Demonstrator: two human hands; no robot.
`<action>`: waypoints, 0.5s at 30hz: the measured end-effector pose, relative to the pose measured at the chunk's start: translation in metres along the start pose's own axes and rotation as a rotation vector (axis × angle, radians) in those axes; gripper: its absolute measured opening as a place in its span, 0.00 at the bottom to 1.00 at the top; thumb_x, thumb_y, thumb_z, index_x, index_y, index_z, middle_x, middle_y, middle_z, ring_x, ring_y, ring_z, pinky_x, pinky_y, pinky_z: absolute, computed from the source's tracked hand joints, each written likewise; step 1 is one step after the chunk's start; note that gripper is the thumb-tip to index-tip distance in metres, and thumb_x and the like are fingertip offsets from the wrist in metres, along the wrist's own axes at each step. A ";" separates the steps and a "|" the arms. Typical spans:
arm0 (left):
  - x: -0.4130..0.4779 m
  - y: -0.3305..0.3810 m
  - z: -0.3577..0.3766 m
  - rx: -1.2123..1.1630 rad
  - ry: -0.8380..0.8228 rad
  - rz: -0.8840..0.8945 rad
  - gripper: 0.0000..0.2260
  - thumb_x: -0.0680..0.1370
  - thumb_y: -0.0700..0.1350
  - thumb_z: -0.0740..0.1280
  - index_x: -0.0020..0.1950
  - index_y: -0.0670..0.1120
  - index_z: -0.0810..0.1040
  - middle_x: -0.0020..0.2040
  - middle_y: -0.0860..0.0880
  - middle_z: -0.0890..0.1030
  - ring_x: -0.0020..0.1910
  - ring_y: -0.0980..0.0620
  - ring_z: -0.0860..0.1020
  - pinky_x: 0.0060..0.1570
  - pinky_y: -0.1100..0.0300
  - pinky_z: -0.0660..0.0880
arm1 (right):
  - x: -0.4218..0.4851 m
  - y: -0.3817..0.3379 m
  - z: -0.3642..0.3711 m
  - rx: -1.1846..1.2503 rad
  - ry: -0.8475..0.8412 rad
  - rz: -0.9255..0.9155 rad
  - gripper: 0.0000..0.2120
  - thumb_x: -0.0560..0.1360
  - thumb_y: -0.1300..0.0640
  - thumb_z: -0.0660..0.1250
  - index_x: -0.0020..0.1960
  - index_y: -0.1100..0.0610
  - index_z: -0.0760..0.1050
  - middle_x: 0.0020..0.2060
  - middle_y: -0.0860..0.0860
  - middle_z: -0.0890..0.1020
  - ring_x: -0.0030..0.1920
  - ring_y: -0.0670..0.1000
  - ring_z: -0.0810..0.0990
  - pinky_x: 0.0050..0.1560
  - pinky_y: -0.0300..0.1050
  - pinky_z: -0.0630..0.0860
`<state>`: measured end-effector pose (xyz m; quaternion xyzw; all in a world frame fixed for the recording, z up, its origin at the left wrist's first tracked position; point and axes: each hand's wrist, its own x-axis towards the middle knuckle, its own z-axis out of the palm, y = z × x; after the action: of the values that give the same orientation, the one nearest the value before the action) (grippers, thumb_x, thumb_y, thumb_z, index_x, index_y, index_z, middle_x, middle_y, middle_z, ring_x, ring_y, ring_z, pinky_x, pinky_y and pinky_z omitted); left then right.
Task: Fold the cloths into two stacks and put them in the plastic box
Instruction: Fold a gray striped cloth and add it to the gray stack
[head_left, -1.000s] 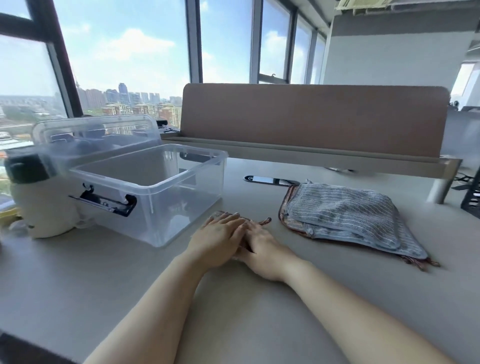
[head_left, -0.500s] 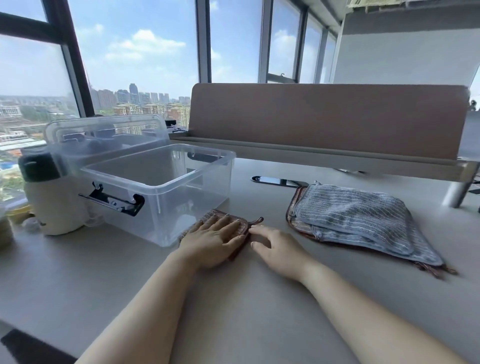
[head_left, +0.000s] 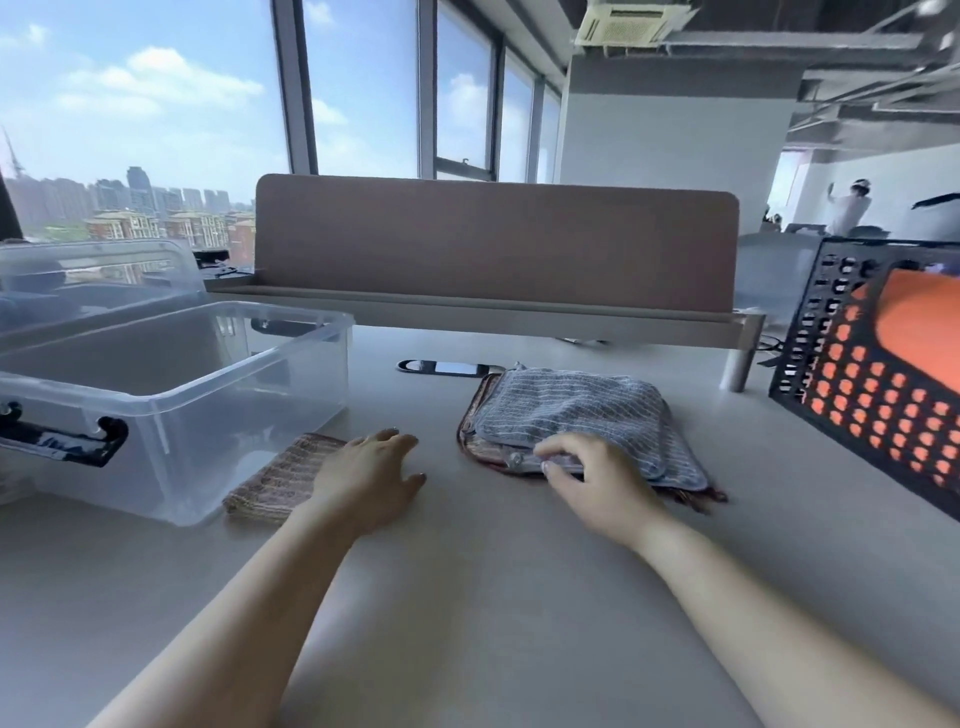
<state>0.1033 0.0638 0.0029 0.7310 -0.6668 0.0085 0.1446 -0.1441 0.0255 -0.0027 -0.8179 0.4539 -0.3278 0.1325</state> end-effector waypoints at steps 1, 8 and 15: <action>0.003 0.005 0.001 -0.069 0.037 -0.023 0.20 0.79 0.54 0.60 0.71 0.55 0.67 0.72 0.53 0.68 0.68 0.48 0.70 0.63 0.55 0.69 | -0.004 0.014 -0.011 -0.015 0.056 0.026 0.08 0.74 0.58 0.66 0.53 0.54 0.80 0.52 0.49 0.82 0.56 0.49 0.78 0.59 0.44 0.72; 0.011 0.077 0.012 -0.306 0.135 0.117 0.17 0.79 0.48 0.62 0.68 0.52 0.71 0.68 0.51 0.72 0.64 0.47 0.73 0.59 0.53 0.73 | -0.020 0.076 -0.049 -0.259 0.153 0.220 0.10 0.70 0.57 0.72 0.51 0.54 0.81 0.51 0.50 0.82 0.55 0.55 0.77 0.54 0.45 0.72; 0.026 0.121 0.047 -0.142 0.094 0.234 0.21 0.79 0.46 0.59 0.73 0.56 0.64 0.73 0.54 0.67 0.69 0.46 0.66 0.66 0.52 0.63 | -0.021 0.082 -0.047 -0.305 0.075 0.198 0.11 0.71 0.55 0.72 0.53 0.54 0.80 0.53 0.50 0.80 0.55 0.53 0.78 0.54 0.47 0.74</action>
<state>-0.0202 0.0197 -0.0127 0.6350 -0.7389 0.0125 0.2253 -0.2369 0.0014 -0.0183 -0.7672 0.5811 -0.2707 0.0216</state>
